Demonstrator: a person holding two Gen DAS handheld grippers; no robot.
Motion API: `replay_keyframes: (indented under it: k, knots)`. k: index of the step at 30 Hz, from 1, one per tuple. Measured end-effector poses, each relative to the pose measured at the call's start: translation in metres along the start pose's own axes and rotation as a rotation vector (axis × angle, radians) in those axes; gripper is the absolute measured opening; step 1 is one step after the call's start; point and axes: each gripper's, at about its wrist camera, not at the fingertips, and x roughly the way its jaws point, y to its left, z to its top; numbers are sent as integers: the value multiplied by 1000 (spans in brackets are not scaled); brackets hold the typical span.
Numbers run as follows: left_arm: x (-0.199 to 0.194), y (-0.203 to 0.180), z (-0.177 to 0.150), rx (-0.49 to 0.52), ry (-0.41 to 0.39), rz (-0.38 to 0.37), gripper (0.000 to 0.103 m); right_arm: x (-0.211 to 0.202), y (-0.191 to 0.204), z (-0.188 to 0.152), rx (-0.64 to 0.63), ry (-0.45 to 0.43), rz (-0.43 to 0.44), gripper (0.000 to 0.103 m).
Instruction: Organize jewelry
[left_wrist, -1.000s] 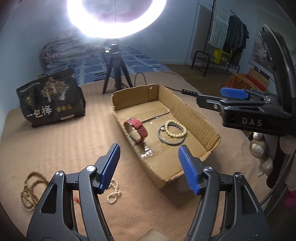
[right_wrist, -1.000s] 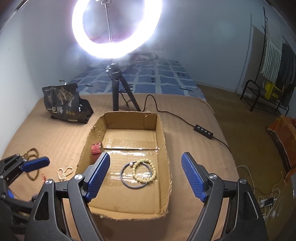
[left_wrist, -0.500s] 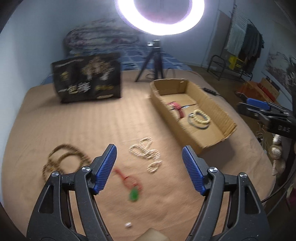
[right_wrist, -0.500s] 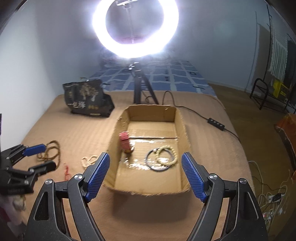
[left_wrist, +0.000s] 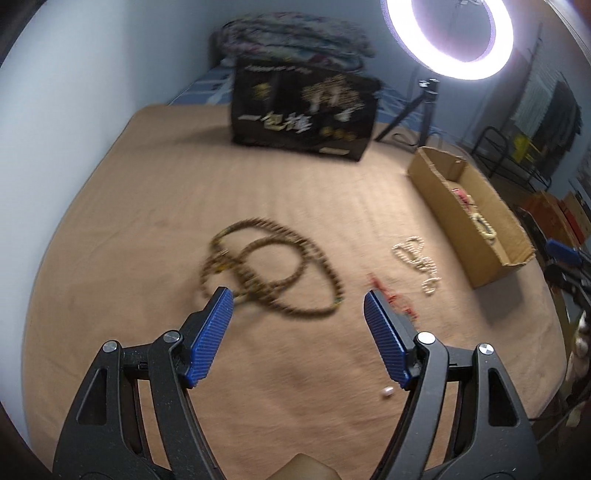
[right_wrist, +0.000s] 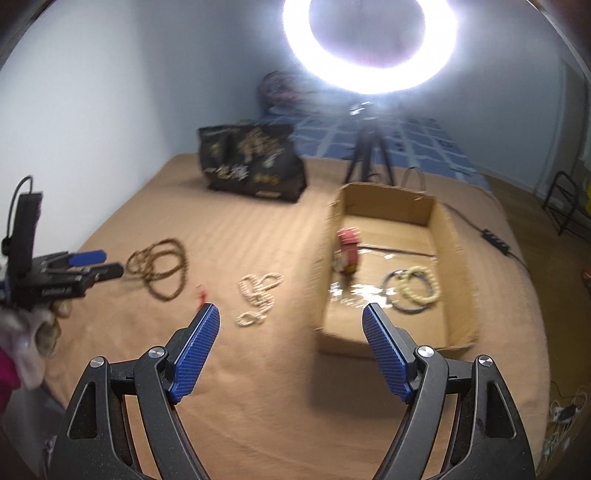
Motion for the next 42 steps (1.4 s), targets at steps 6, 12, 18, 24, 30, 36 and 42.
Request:
replay_keyframes:
  k: [6, 12, 18, 24, 30, 36, 42]
  knots:
    - [20, 37, -11, -117, 79, -6, 76, 21, 34, -13, -64, 55, 48, 80]
    - [41, 59, -12, -231, 109, -29, 76, 45, 50, -22, -86, 102, 71, 80]
    - [63, 72, -7, -351, 117, -87, 76, 65, 53, -28, -63, 136, 92, 80]
    - [83, 74, 4, -429, 108, -96, 76, 82, 59, -32, -63, 160, 115, 80]
    - [98, 61, 22, -418, 101, -88, 80, 99, 61, -35, -52, 185, 140, 80]
    - [115, 38, 40, -367, 107, -39, 80, 113, 68, -35, -59, 192, 157, 80]
    - [135, 9, 53, -251, 117, 89, 80, 128, 68, -31, -30, 194, 144, 79]
